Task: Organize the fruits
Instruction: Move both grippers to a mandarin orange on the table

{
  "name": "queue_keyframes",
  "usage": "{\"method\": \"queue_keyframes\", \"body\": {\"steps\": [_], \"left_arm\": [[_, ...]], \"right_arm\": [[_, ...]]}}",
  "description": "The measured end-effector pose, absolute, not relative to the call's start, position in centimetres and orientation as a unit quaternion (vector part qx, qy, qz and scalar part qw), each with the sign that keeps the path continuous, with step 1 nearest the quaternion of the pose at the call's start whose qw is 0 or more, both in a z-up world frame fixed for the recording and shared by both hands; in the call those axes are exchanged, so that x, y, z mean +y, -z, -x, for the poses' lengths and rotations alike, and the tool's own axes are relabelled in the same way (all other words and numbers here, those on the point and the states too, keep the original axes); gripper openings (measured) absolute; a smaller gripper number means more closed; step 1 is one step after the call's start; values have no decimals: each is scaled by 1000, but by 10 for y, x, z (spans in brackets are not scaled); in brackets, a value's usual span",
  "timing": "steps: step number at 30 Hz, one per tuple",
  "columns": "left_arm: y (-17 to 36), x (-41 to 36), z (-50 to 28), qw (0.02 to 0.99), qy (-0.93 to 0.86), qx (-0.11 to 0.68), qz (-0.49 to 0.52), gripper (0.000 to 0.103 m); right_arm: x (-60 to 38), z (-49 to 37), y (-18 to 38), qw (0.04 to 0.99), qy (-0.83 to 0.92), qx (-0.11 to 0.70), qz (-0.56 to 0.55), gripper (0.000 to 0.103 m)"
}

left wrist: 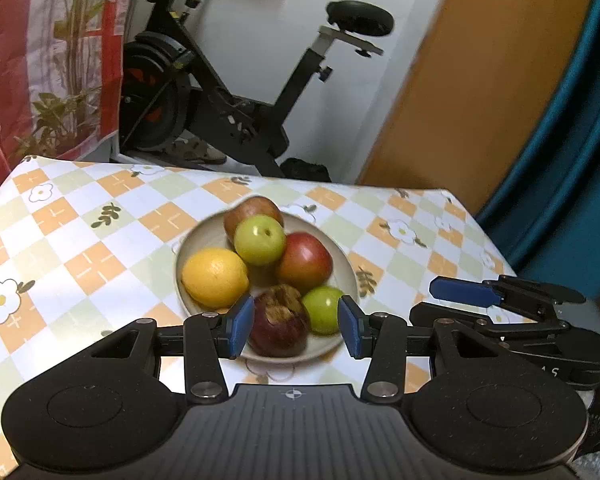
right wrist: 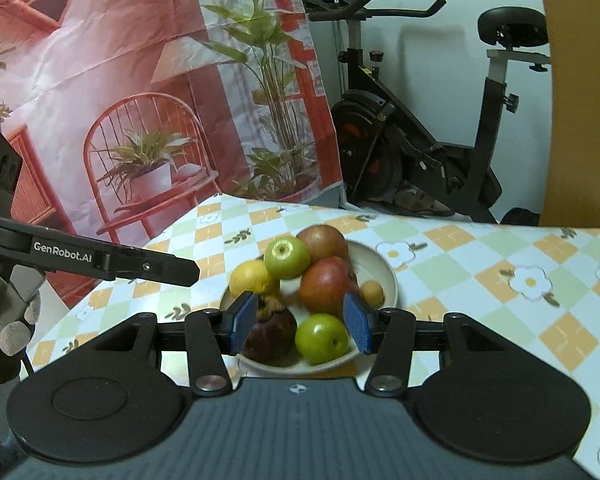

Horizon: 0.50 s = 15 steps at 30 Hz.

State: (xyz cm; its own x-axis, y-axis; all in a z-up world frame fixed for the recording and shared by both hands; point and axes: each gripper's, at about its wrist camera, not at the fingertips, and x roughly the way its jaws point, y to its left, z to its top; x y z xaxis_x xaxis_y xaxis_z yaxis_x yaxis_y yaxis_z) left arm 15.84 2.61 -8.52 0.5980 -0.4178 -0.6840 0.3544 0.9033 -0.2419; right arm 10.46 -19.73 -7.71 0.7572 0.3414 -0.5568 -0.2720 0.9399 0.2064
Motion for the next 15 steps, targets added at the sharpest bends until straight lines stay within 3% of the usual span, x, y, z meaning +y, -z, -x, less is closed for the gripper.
{"method": "queue_keyframes", "body": {"steps": [15], "left_arm": [[122, -9, -114, 853, 286, 436, -12, 48]], "right_arm": [[-212, -56, 101, 910, -170, 377, -10, 52]]}}
